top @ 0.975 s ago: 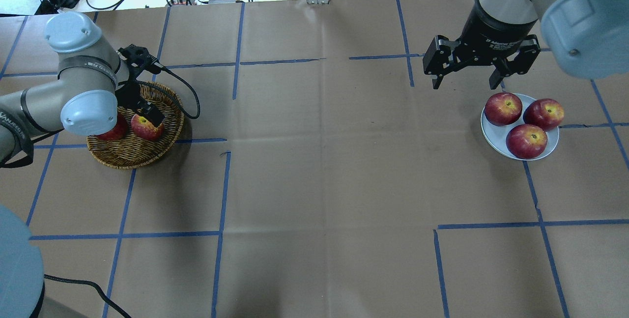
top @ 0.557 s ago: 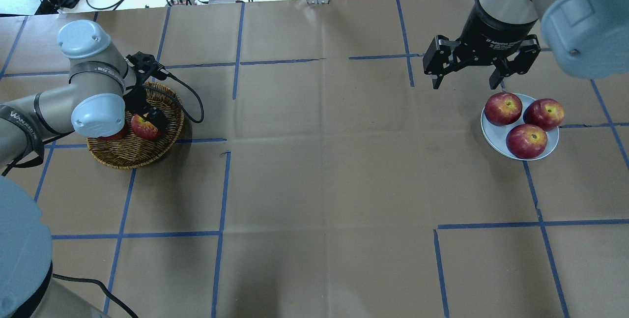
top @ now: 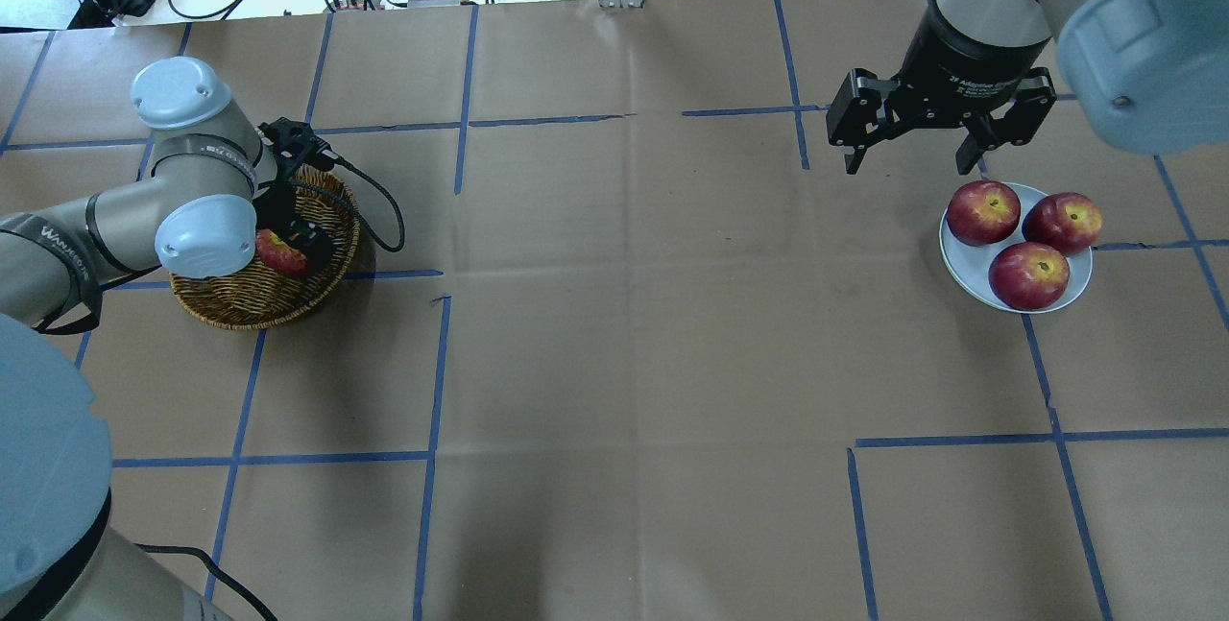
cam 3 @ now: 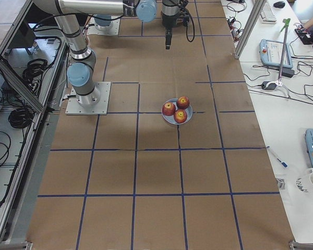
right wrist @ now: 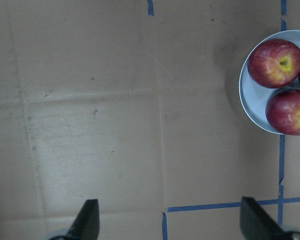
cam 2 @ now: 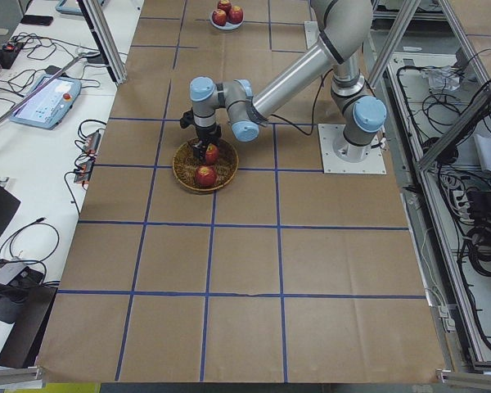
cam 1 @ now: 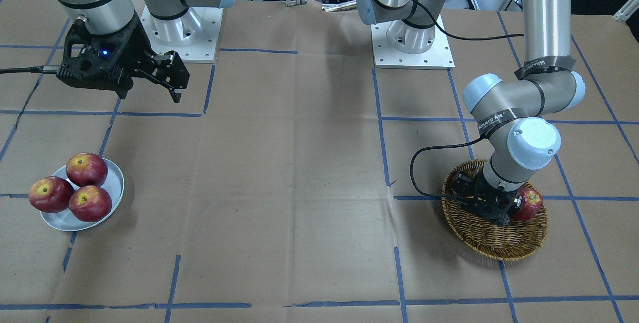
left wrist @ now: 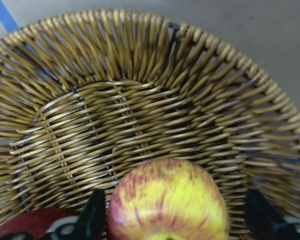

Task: Transfer apple from basket to plate
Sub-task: 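Lower the left gripper into the basket and grasp the yellow-red apple, then lift the apple with the left gripper and carry it toward the table center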

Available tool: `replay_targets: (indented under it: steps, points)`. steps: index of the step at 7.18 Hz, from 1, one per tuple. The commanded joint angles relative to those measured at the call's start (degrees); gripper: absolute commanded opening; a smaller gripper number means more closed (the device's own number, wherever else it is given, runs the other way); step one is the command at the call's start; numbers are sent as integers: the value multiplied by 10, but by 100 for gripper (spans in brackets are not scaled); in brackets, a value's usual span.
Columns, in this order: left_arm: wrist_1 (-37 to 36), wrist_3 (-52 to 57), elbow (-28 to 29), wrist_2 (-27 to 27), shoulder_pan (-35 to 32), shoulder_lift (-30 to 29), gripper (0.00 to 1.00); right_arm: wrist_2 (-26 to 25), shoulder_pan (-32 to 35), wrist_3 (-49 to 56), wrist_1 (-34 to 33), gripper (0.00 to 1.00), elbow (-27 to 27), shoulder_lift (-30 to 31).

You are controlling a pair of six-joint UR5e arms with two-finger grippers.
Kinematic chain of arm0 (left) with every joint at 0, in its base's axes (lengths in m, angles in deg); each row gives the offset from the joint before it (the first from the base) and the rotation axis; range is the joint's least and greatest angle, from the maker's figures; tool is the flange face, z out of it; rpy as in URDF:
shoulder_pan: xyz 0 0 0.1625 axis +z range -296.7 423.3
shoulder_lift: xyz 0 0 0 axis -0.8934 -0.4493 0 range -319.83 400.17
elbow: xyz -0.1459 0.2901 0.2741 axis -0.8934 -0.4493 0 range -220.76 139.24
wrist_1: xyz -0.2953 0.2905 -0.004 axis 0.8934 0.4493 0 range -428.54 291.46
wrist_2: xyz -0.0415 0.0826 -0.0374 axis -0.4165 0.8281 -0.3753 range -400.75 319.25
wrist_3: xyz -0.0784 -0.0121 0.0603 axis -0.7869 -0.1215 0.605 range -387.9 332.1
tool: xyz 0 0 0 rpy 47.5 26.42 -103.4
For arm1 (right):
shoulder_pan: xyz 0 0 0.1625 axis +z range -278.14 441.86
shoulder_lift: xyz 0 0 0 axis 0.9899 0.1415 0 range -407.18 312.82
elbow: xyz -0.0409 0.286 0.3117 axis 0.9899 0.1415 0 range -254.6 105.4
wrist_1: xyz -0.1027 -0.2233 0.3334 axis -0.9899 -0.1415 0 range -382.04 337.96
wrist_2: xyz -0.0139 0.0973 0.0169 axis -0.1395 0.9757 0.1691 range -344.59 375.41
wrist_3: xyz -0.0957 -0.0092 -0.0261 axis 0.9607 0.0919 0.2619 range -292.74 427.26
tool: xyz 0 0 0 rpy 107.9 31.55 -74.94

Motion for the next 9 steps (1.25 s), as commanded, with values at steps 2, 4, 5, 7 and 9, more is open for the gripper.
replay_targets:
  steps: [2, 4, 5, 7, 9]
  points:
    - [0, -7, 10, 0, -3, 10, 37, 0, 0, 0, 0, 100, 0, 0]
    - [7, -109, 18, -11, -38, 45, 37, 0, 0, 0, 0, 100, 0, 0]
    - [8, -188, 20, -12, -94, 59, 37, 0, 0, 0, 0, 100, 0, 0]
    - [60, -395, 61, -10, -210, 51, 38, 0, 0, 0, 0, 100, 0, 0]
    - [149, -553, 161, -10, -306, 12, 38, 0, 0, 0, 0, 100, 0, 0]
